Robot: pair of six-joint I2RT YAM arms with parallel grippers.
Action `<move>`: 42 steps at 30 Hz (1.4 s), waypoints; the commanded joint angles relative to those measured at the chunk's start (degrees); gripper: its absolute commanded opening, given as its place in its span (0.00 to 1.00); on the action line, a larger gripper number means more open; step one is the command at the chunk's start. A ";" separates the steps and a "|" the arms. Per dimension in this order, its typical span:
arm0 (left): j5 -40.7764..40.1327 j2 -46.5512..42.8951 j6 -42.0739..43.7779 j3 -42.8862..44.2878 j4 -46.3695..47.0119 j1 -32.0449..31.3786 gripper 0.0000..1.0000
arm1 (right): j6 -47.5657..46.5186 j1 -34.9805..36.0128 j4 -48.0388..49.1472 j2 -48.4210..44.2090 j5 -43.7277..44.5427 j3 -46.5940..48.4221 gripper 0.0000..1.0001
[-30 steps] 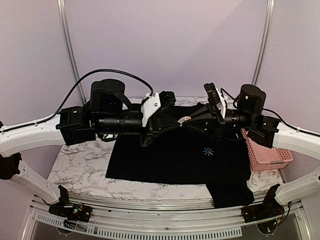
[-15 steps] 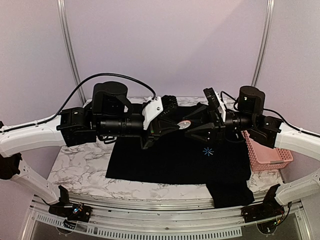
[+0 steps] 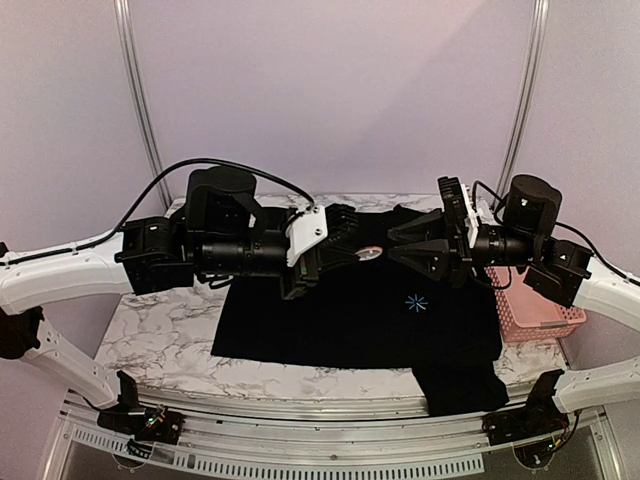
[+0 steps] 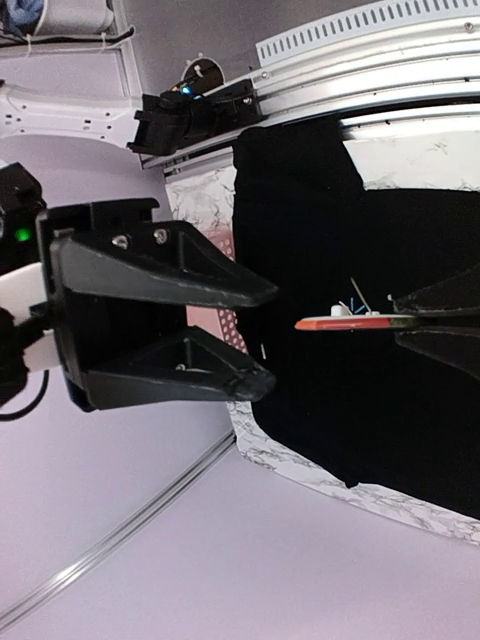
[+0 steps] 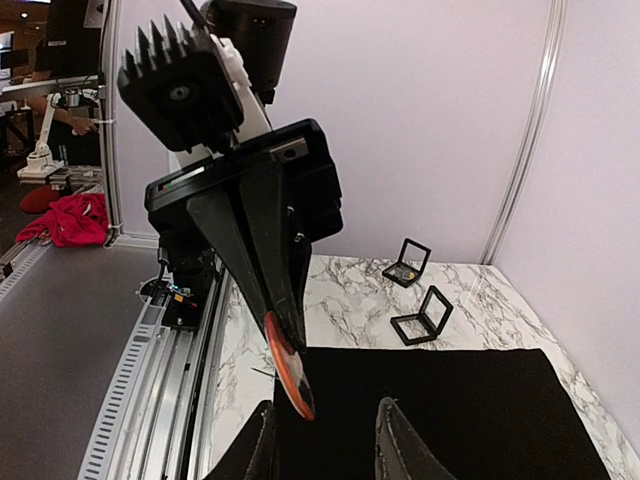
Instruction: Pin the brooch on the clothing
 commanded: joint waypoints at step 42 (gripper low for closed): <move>-10.83 12.82 4.60 0.71 -31.36 19.55 0.83 | 4.88 -6.45 -3.16 4.23 19.12 -5.86 0.00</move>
